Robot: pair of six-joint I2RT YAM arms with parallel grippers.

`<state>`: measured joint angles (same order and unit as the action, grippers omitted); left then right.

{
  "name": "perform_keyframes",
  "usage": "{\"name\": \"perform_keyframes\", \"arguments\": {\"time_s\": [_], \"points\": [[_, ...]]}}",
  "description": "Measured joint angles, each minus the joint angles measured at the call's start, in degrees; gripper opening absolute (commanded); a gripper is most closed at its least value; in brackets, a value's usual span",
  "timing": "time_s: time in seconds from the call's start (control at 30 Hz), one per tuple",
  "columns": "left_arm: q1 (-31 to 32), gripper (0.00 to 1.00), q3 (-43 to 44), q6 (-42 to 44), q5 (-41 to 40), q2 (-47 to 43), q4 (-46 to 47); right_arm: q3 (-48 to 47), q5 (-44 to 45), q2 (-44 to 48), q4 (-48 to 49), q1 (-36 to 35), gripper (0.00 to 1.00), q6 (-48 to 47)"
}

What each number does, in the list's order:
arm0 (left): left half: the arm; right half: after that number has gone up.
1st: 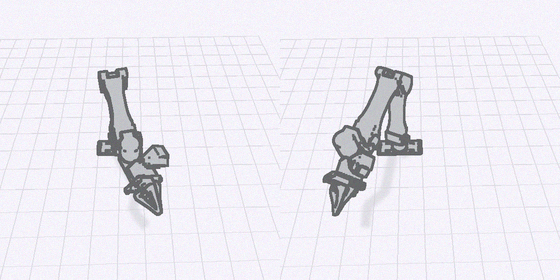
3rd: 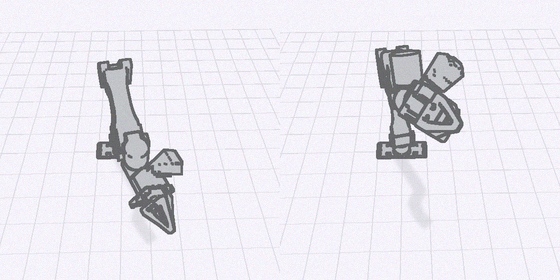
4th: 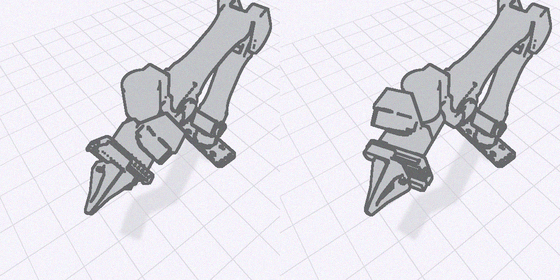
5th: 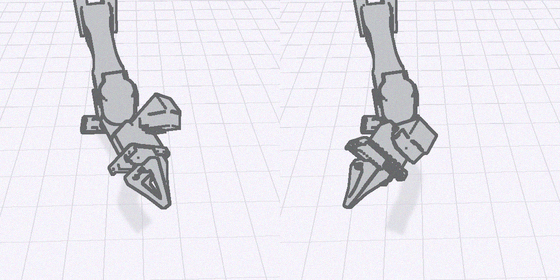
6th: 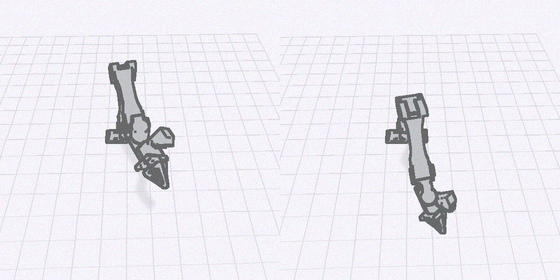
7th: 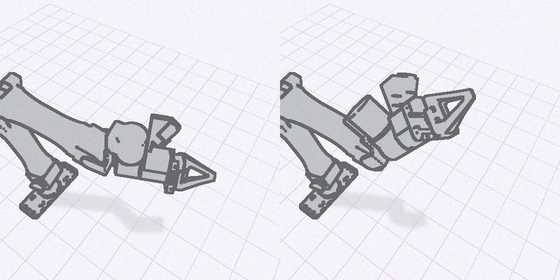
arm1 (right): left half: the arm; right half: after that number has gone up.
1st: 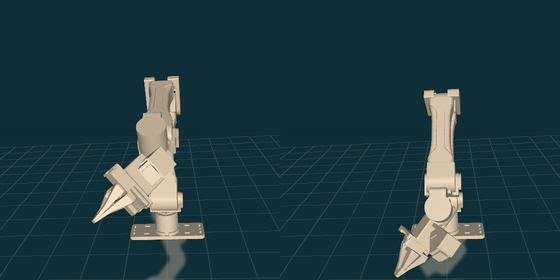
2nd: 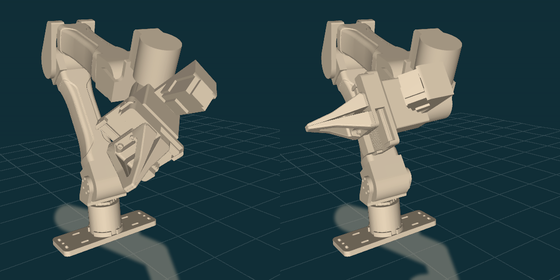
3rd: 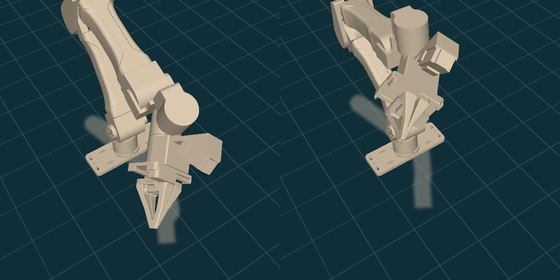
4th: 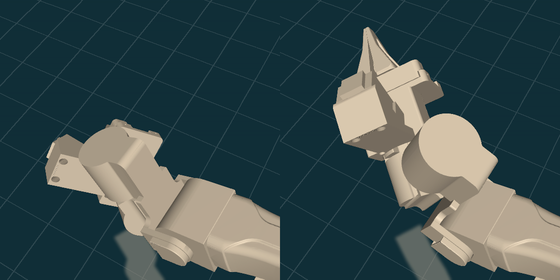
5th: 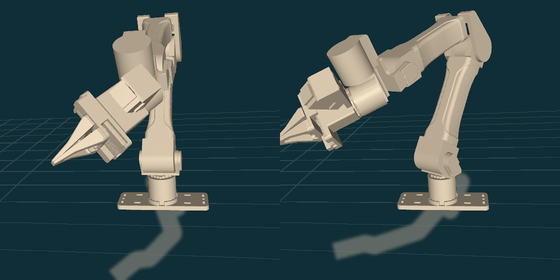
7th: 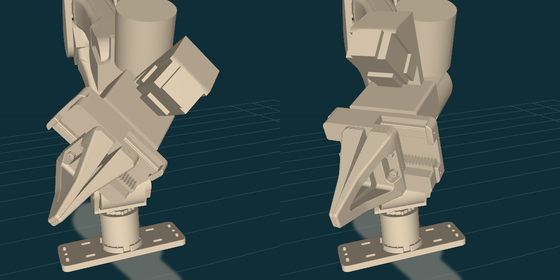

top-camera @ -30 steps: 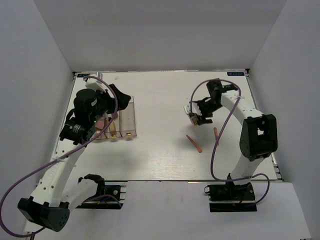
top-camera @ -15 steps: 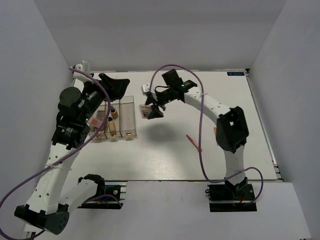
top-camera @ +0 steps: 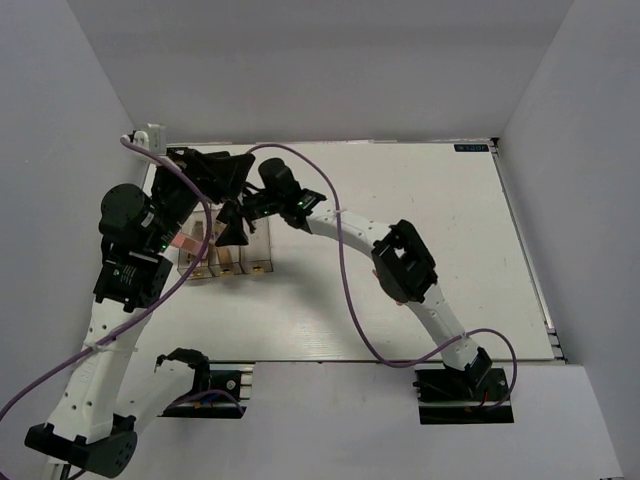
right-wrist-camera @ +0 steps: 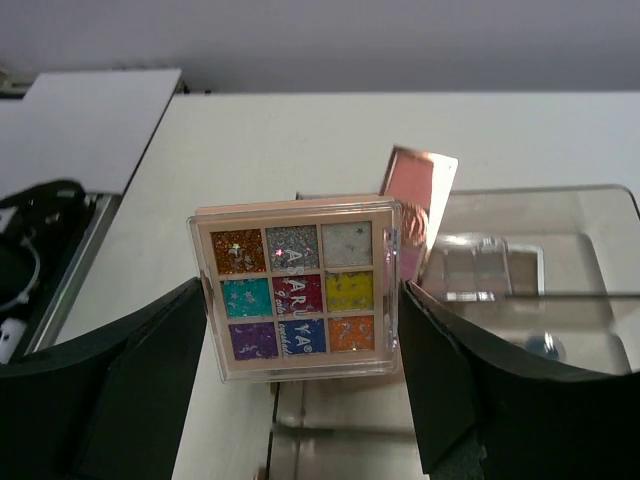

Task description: Organize the makeup

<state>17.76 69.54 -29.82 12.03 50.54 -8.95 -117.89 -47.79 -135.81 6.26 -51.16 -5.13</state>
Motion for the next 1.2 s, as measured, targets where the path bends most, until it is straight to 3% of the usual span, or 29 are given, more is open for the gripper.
{"name": "perform_keyframes", "arguments": {"time_s": [0.4, 0.93, 1.1, 1.17, 1.2], "points": [[0.0, 0.78, -0.2, 0.0, -0.7, -4.5, -2.5, -9.2, 12.4, -10.7, 18.2, -6.0, 0.22, 8.0], [0.0, 0.78, -1.7, -0.3, -0.9, -4.9, -3.5, -12.4, 19.4, -17.9, 22.3, -6.8, 0.24, 6.6], [0.0, 0.78, -2.9, -0.9, -0.9, -5.0, -3.5, -12.4, 19.3, -18.1, 22.3, -7.0, 0.37, 6.2], [0.0, 0.78, -3.2, -1.1, -0.9, -5.0, -3.5, -12.4, 18.9, -18.1, 22.3, -7.0, 0.46, 5.9], [0.0, 0.78, -3.4, -1.2, -0.9, -5.0, -3.5, -12.4, 18.7, -18.1, 22.3, -7.0, 0.55, 5.6]]}}
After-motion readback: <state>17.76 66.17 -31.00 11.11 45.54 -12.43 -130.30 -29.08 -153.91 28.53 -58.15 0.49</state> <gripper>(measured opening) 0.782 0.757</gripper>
